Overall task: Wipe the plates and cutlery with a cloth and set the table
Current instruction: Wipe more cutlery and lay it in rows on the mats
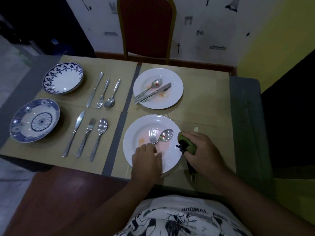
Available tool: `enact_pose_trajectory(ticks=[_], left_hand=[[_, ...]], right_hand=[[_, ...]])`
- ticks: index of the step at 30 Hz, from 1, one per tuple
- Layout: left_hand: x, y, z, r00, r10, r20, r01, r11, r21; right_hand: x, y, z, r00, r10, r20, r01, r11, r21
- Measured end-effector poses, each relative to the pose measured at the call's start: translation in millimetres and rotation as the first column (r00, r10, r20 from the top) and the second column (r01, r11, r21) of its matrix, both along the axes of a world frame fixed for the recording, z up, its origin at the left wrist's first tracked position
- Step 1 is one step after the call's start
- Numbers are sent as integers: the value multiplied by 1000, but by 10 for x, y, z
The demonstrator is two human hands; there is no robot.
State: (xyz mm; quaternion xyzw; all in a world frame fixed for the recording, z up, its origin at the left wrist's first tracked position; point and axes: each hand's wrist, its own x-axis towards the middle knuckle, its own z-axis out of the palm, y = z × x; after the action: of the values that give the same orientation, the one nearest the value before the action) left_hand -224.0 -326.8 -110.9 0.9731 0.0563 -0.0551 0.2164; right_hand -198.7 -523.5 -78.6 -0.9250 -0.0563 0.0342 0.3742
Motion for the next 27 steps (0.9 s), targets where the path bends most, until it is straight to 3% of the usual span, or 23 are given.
enact_pose_trajectory(ticks=[5,10,12,16,18,20,22,27], left_hand=[[171,102,36,964,116,-239,-160,972,-174],[238,231,84,926,178,-333,-295,891,-346],[240,301,150,892,193,-409,-381,808,-449],[198,456,328,726,49,-686,-647,389,-656],[179,522,401,712,-34,-701,-667,277,-691],[167,579,458,722,-64,-689,-662,225,-715],[153,641,497,720,-49,-693,-669,220,-710],[138,742,534,676,-69,-734,-722,137,-678]], right_hand=[[88,276,44,997,65,46,-65,998,1],[67,386,51,996,86,21,-85,996,-32],[69,405,46,995,97,14,-97,995,-33],[79,503,98,982,184,47,-184,983,-13],[97,582,132,943,325,74,-321,945,-65],[113,664,114,877,479,39,-471,872,-132],[159,709,52,849,528,32,-516,841,-162],[314,749,88,914,373,157,-341,919,-199]])
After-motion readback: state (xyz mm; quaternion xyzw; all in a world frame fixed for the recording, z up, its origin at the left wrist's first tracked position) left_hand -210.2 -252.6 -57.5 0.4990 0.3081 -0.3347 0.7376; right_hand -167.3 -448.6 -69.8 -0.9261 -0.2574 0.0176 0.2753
